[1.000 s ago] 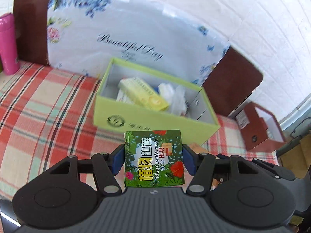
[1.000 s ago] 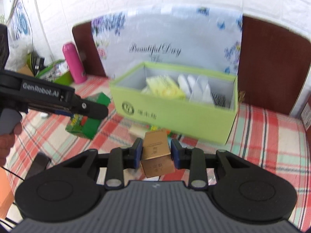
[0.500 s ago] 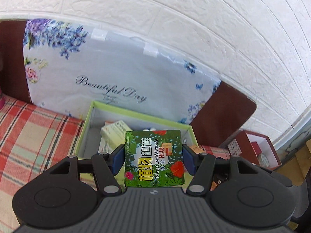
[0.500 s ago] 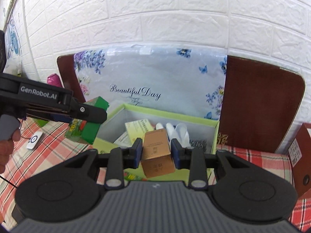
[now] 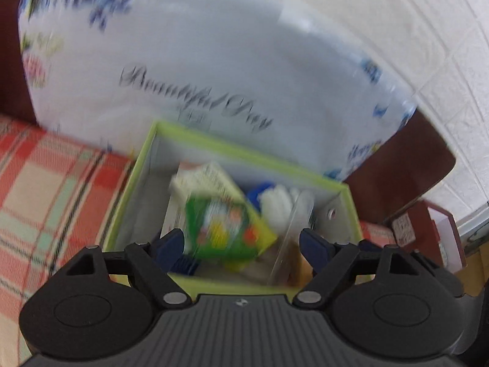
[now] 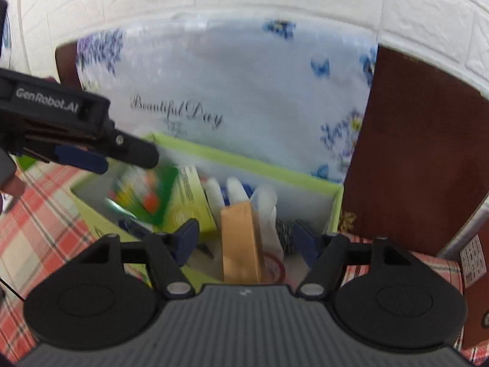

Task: Organize objects
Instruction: 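Lower the green packet and gold box into the green box, opening both tools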

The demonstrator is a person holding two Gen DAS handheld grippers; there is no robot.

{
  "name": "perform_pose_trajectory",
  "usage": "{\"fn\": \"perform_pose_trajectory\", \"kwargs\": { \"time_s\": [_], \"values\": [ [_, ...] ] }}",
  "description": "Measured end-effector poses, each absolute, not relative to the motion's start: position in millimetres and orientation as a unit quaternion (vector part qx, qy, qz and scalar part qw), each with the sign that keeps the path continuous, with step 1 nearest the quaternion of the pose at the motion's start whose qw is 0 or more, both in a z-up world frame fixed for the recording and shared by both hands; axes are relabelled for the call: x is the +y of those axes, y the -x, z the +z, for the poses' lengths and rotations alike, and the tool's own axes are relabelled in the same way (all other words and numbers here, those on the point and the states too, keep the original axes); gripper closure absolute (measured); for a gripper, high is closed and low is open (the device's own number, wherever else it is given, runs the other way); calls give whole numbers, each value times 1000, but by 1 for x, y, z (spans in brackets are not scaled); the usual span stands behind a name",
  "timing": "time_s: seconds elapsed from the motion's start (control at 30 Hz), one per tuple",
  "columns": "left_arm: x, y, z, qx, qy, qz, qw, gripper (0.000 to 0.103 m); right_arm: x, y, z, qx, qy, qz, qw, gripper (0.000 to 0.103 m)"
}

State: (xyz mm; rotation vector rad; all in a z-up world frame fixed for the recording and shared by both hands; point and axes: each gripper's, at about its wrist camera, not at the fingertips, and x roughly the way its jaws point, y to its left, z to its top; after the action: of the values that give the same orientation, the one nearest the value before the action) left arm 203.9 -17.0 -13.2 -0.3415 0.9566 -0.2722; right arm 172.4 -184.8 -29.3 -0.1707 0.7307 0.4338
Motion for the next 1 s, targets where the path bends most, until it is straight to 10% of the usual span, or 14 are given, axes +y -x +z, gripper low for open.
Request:
{"fn": "perform_pose_trajectory", "kwargs": {
  "time_s": [0.27, 1.0],
  "values": [
    [-11, -162, -5, 422, 134, -127, 888, 16, -194, -131, -44, 347, 84, 208, 911, 5],
    [7, -83, 30, 416, 95, -80, 901, 16, -196, -57, 8, 317, 65, 209, 923, 0]
  ]
}}
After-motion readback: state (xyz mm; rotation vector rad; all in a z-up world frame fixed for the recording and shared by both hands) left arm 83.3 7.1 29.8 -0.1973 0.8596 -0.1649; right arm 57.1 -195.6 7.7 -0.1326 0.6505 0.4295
